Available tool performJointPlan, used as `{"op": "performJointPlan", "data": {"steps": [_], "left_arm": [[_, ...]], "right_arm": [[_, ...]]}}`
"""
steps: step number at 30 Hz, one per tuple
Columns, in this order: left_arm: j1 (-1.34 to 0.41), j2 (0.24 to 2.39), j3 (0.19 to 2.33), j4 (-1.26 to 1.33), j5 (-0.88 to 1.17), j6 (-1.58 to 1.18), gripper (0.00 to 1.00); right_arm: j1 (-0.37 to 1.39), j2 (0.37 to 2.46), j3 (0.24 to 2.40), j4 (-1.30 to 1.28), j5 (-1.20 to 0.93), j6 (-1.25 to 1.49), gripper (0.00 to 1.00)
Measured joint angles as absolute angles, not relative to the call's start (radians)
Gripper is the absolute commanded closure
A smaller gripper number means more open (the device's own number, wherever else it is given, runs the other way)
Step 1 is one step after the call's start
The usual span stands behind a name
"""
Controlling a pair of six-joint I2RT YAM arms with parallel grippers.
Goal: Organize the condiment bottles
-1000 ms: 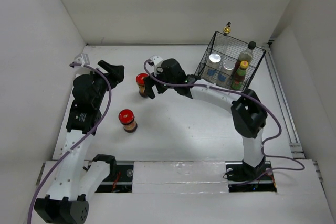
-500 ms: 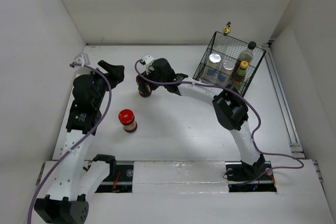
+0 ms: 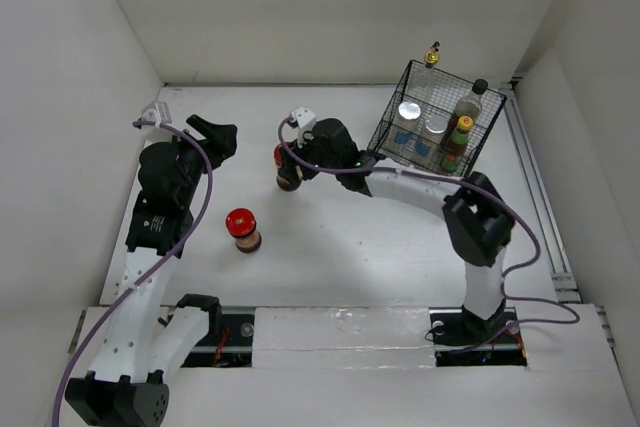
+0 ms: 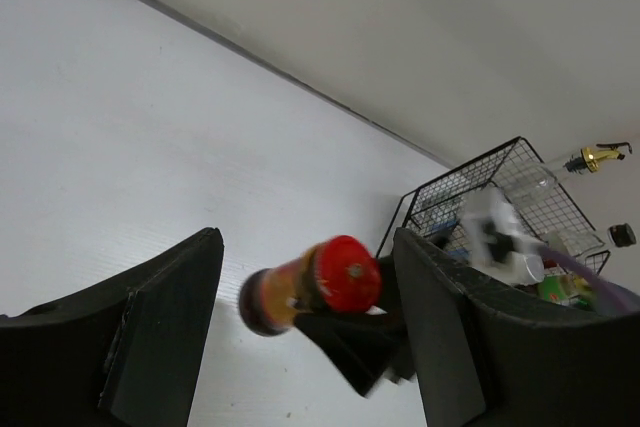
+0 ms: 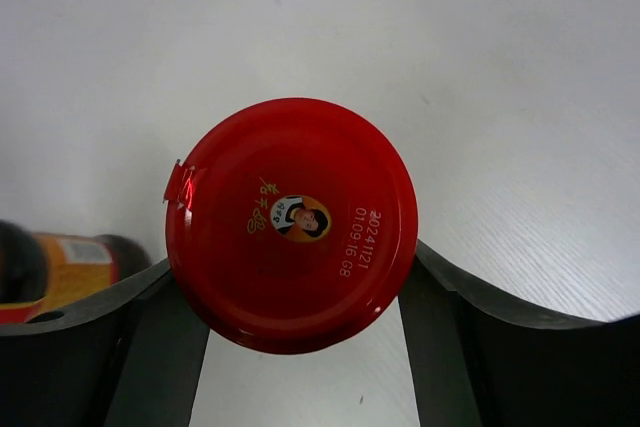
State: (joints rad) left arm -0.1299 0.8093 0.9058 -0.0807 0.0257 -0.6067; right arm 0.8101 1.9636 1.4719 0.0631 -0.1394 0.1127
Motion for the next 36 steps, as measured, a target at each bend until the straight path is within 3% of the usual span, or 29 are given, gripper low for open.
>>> {"op": "performJointPlan", "data": {"steps": [9, 13, 22, 36], "left_arm": [[-0.130, 0.809, 0.906, -0.080, 0.033, -0.607, 0.35], [-0.130, 0.809, 0.906, -0.080, 0.046, -0.607, 0.35], [-0.130, 0.809, 0.906, -0.080, 0.052, -0.607, 0.35], [-0.130, 0.809, 0.906, -0.080, 0.052, -0.607, 0.35]], "right_arm": [[0.694, 1.358, 1.202, 0.117, -0.050, 0.150, 0.49], [0.566, 1.213, 1.109, 0.155, 0.027, 0.176, 0.50], [0.386, 1.232, 0.978, 0.066, 0.071, 0.211, 0.51], [0.364, 1.332, 0.949, 0.102, 0.087, 0.237, 0.51]]}}
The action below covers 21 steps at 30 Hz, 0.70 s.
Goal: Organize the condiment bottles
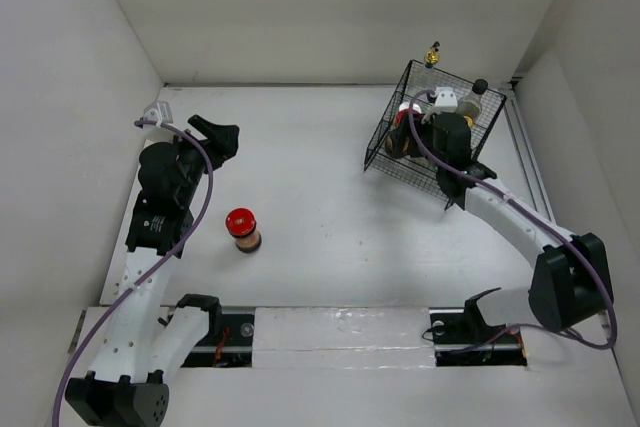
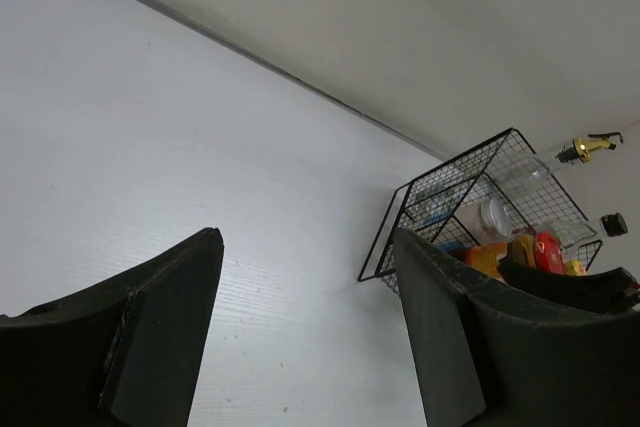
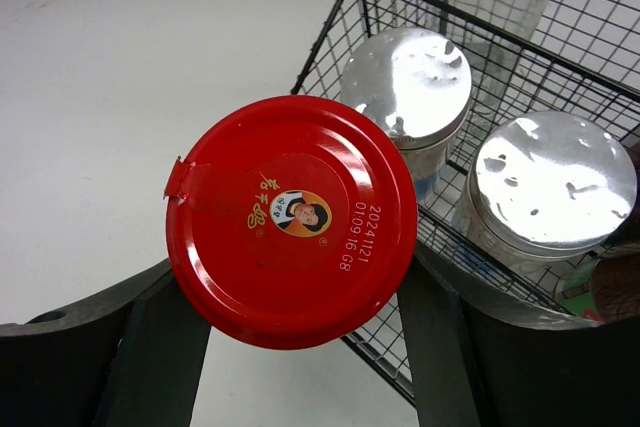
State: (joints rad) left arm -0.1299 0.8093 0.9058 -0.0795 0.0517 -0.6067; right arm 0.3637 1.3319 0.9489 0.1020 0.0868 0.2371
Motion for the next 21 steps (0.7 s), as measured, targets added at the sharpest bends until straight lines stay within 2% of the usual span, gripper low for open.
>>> {"op": "performJointPlan", "data": {"steps": [13, 16, 17, 21], "left_arm": [[-0.130, 0.809, 0.906, -0.079, 0.052, -0.607, 0.35], [-0.130, 0.809, 0.906, -0.079, 0.052, -0.607, 0.35], [-0.130, 0.809, 0.906, -0.080, 0.052, -0.607, 0.35], [-0.130, 0.810, 0.906, -0.080, 0.052, -0.607, 0.35]], "right_arm": [[0.402, 1.498, 0.947, 0.139, 0.173, 0.241, 0.45], [0.402, 1.514, 0.947, 0.139, 0.176, 0.241, 0.32], [0.402, 1.518, 0.947, 0.138, 0.177, 0.242, 0.23], [0.406, 1.520, 0.953, 0.143, 0.184, 0.252, 0.15]]}}
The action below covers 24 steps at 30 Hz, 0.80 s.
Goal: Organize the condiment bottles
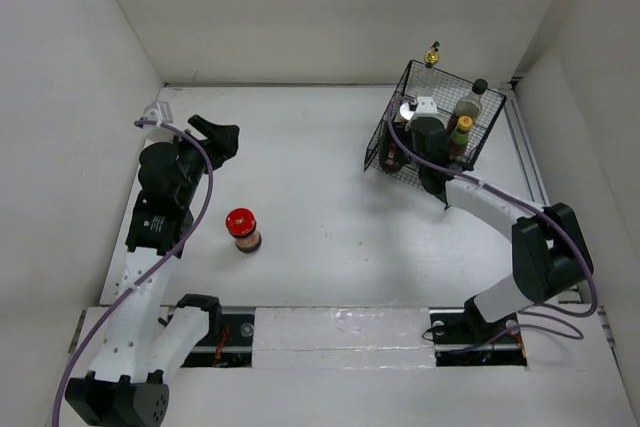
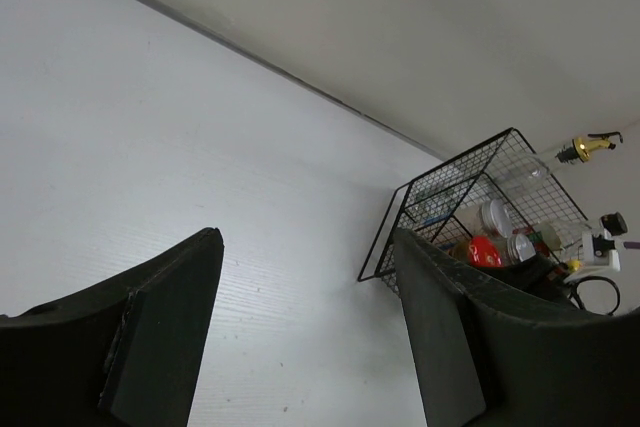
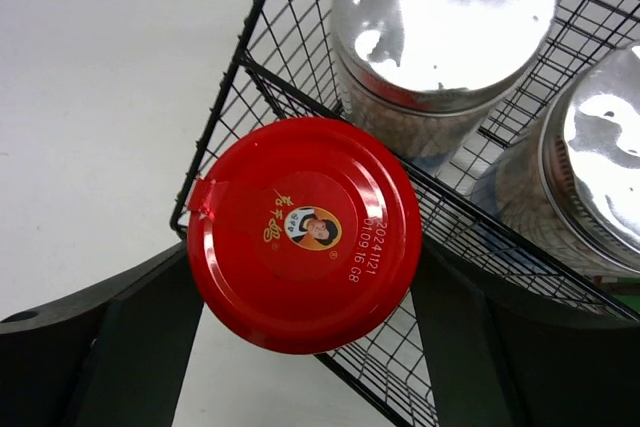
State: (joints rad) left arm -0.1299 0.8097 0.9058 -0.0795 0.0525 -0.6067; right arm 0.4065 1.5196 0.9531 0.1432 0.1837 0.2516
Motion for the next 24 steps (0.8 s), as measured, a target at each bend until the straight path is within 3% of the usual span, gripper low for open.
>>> {"op": "performJointPlan", "data": {"steps": [10, 15, 24], "left_arm": [[-0.130, 0.810, 0.906, -0.079, 0.052, -0.607, 0.35], [-0.130, 0.810, 0.906, -0.079, 0.052, -0.607, 0.34], [-0.130, 0.809, 0.906, -0.079, 0.052, -0.606, 0.32]], "right_arm": [[0.460, 1.361, 0.974, 0.081, 0.199, 0.257, 0.04], [0.602, 1.264, 1.016, 0.099, 0.057, 0.218, 0.00], [0.940, 1.605, 1.118, 0.120, -0.217, 0.106, 0.00]]}}
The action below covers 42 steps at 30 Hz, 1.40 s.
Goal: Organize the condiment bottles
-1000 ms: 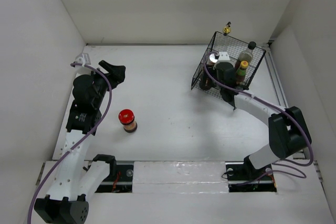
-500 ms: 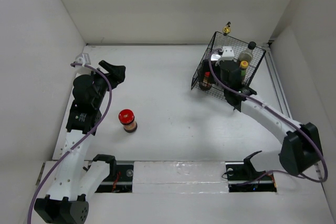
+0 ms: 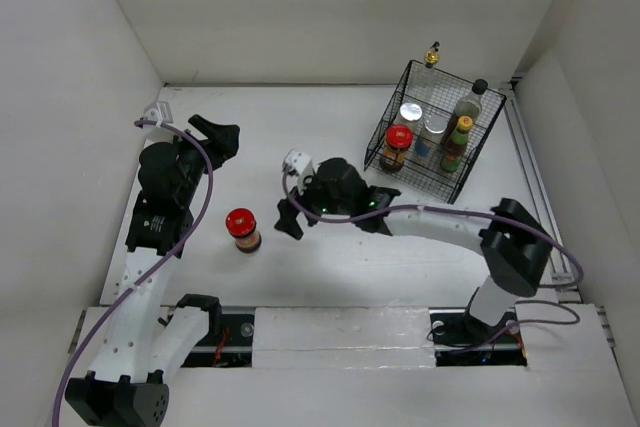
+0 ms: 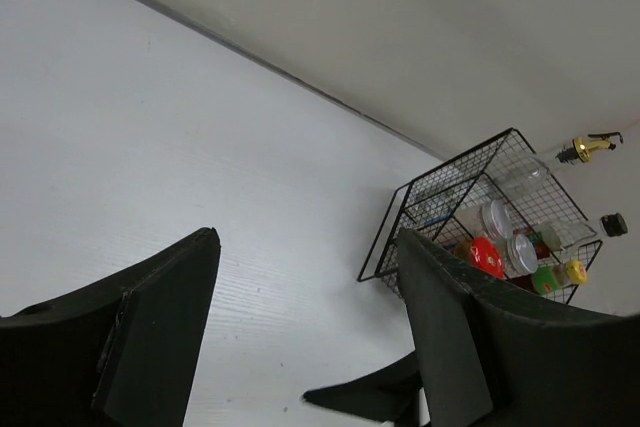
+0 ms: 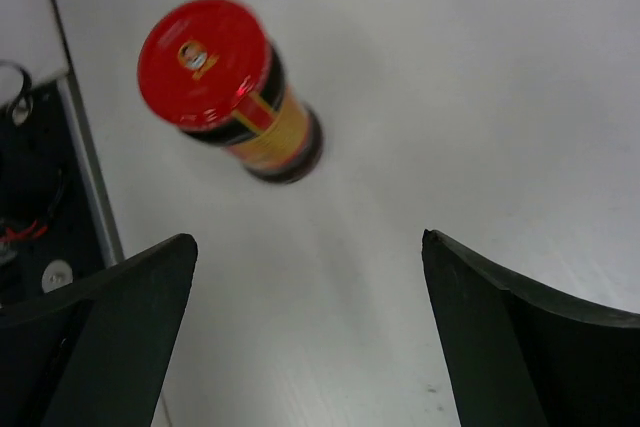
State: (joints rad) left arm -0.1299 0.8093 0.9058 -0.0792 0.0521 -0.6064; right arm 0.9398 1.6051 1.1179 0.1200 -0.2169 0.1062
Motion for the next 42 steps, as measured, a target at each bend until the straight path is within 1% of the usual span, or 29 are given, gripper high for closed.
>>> {"op": "performJointPlan", "data": {"steps": [4, 8, 15, 17, 19, 20, 23, 25, 29, 32, 35, 39, 42], "left_arm": [[-0.130, 0.808, 0.906, -0.080, 0.048, -0.603, 0.31], [-0.130, 0.802, 0.906, -0.081, 0.035, -0.600, 0.30], [-0.130, 0.780, 0.906, -0.090, 0.009, -0.599, 0.30], [-0.130, 0.776, 0.906, -0.096, -0.001, -0.599, 0.30], [-0.130, 0.772, 0.906, -0.103, -0.010, -0.599, 0.30], [-0.130, 0.770, 0.906, -0.103, -0.010, -0.599, 0.30], [-0.130, 0.763, 0.910, -0.107, -0.020, -0.599, 0.30], [-0.130, 0.758, 0.913, -0.108, -0.024, -0.599, 0.30], [-0.130, 0.753, 0.915, -0.108, -0.022, -0.599, 0.30], [-0.130, 0.755, 0.914, -0.103, -0.001, -0.599, 0.30], [-0.130, 0.755, 0.914, -0.094, 0.026, -0.599, 0.27], [-0.130, 0.758, 0.910, -0.072, 0.070, -0.599, 0.23], [-0.130, 0.768, 0.908, -0.051, 0.104, -0.599, 0.22]], "right_arm": [[1.027, 1.750, 1.177, 0.080, -0.280, 0.064, 0.00], [1.073, 1.853, 1.269, 0.078, -0.315, 0.041, 0.00], [1.085, 1.988, 1.364, 0.205, -0.325, 0.059, 0.00], [1.085, 2.023, 1.376, 0.252, -0.325, 0.073, 0.07], [1.085, 2.050, 1.379, 0.292, -0.321, 0.093, 0.34], [1.085, 2.058, 1.378, 0.311, -0.321, 0.104, 0.34], [1.084, 2.057, 1.331, 0.419, -0.302, 0.146, 0.42], [1.084, 2.039, 1.278, 0.481, -0.285, 0.163, 0.43], [1.084, 1.912, 1.139, 0.492, -0.235, 0.187, 0.44], [1.074, 1.727, 1.029, 0.451, -0.188, 0.192, 0.44], [1.044, 1.494, 0.962, 0.391, -0.128, 0.192, 0.44], [0.930, 1.164, 0.932, 0.313, 0.014, 0.192, 0.46], [0.812, 0.985, 0.929, 0.266, 0.175, 0.200, 0.46]]}}
